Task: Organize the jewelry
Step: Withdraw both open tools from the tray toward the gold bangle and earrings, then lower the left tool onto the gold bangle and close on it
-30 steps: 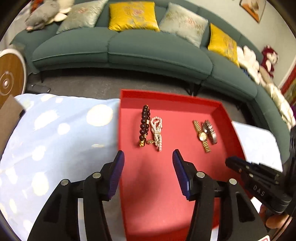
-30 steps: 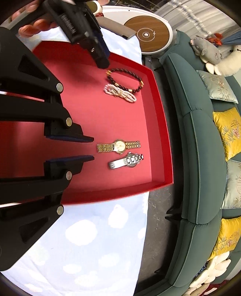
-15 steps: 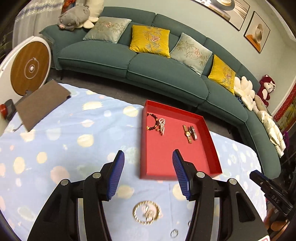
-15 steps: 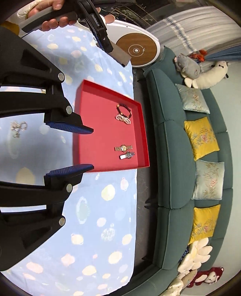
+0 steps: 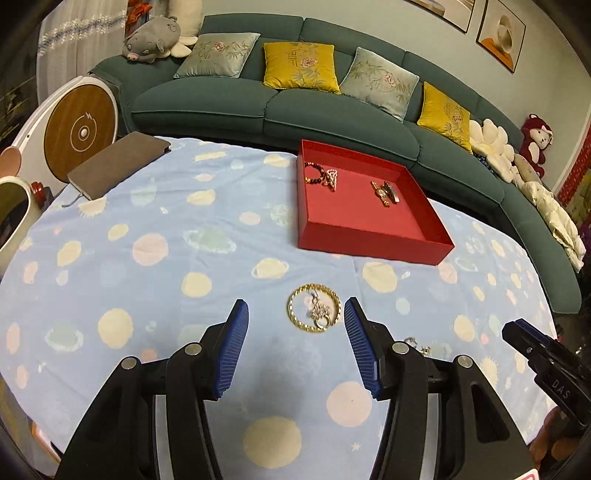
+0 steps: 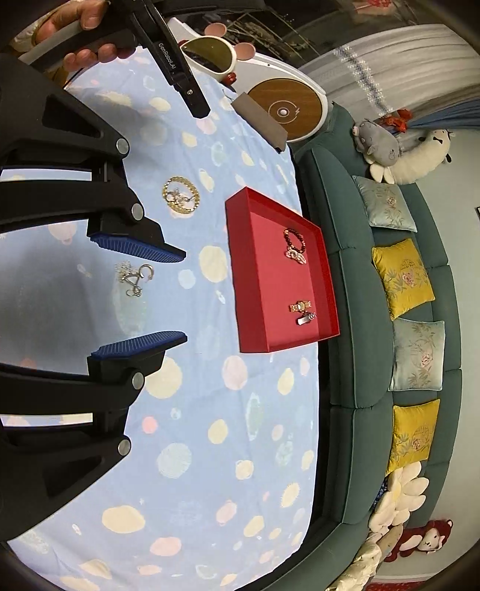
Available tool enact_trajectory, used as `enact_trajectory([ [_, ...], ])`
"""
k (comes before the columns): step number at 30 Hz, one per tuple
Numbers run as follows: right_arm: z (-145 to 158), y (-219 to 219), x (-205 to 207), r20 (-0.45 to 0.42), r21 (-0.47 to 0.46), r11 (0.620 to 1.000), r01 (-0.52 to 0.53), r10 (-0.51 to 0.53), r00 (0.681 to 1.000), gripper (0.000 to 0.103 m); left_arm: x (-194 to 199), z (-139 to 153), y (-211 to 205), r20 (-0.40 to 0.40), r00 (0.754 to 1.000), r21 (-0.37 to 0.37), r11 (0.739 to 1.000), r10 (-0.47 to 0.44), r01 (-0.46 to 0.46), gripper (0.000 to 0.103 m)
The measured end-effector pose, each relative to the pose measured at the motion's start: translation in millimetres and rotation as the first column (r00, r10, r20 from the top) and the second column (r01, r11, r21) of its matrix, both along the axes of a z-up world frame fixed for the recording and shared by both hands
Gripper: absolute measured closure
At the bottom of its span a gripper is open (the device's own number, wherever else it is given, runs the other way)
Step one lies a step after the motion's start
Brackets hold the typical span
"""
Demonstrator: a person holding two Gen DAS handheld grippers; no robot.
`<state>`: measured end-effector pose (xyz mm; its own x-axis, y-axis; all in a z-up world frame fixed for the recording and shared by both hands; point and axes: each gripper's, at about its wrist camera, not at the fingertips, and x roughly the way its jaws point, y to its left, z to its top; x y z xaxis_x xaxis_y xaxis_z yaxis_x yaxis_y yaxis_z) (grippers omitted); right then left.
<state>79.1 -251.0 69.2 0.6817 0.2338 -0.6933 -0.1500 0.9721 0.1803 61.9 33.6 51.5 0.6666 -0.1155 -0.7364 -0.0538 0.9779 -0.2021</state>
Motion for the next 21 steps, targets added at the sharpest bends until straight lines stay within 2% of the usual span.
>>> enact_trajectory([
  [6,-41,23,-12,-0.046,-0.083,0.995,-0.061,0.057,0.997,0.066,-4,-29,-9,-0.034,0.999,0.056,0.997,-0.042,0.044,0.051],
  [10,-60,37,-13,-0.044,-0.151,0.983,-0.100,0.095,0.995,0.066,0,-45,-13,-0.066,0.996,0.065,0.995,-0.065,0.069,0.051],
  [17,-82,44,1,-0.083,-0.163,0.979,-0.120,0.108,0.991,0.066,4,-57,-13,-0.094,0.992,0.073,0.993,-0.084,0.091,0.051],
  [21,-83,44,6,-0.098,-0.132,0.985,-0.112,0.100,0.990,0.066,13,-66,-8,-0.116,0.990,0.045,0.995,-0.085,0.091,0.051],
])
